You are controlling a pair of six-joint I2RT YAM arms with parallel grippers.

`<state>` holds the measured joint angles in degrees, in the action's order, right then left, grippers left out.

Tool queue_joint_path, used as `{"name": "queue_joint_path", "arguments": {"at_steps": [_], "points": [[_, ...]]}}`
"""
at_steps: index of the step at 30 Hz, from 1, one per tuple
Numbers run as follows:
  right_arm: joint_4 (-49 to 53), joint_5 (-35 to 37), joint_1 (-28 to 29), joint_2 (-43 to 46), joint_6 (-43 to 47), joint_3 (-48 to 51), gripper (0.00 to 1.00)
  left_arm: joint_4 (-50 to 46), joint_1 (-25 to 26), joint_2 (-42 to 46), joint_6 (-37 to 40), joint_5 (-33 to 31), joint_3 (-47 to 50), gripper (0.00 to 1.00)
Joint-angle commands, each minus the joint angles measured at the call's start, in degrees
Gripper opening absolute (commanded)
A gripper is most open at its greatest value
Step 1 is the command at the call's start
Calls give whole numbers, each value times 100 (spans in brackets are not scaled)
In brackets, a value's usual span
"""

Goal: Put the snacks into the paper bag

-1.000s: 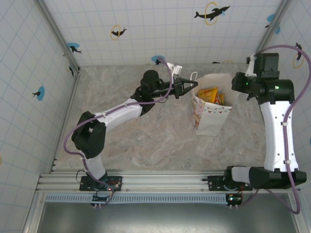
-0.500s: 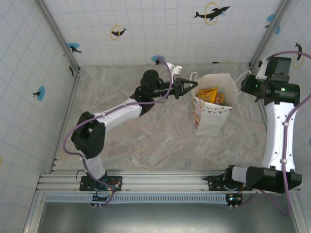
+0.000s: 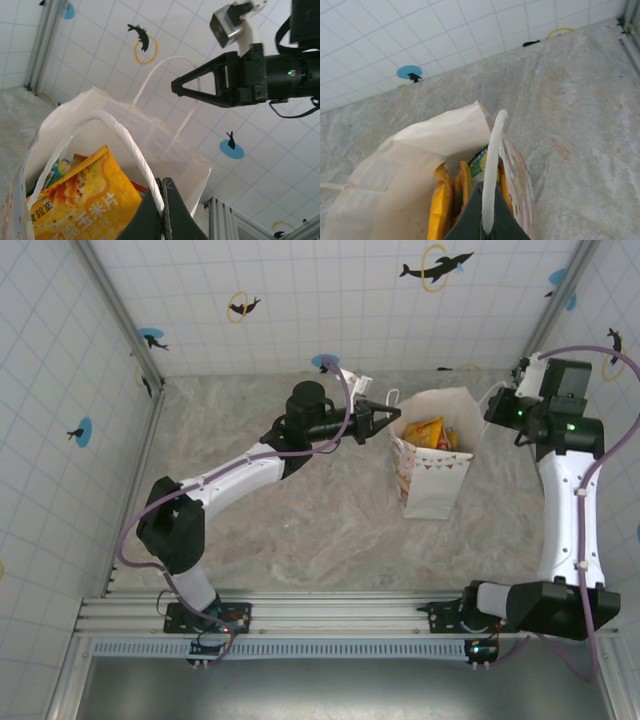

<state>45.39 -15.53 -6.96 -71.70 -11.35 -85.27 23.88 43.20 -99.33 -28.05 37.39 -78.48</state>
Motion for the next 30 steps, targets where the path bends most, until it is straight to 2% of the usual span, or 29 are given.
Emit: {"name": "queue_joint_path", "arguments": {"at_steps": [1, 9, 15, 20, 25, 26, 30], "points": [[-593, -60, 338, 277, -201, 11, 0, -330, -98, 567, 431, -274, -244, 0], [-854, 588, 1756, 167, -431, -33, 0, -1089, -489, 1468, 728, -724, 351, 0], [-1114, 928, 2596, -22, -599, -15, 0, -1615, -715, 2141, 941, -1010, 786, 0], [-1315, 1185, 3157, -142, -717, -15, 0, -2005, -802, 2564, 1064, -1250, 1027, 0], [-1352, 1384, 3468, -204, -736, -40, 0, -2226, -864, 2843, 1085, -1429, 1217, 0], [-1346, 1402, 3498, -204, -744, -50, 0, -2283, -865, 2877, 1083, -1464, 1245, 1], [-1277, 1526, 3522, -119, -743, -99, 21, -2446, -874, 3029, 1048, -1664, 1332, 28]]}}
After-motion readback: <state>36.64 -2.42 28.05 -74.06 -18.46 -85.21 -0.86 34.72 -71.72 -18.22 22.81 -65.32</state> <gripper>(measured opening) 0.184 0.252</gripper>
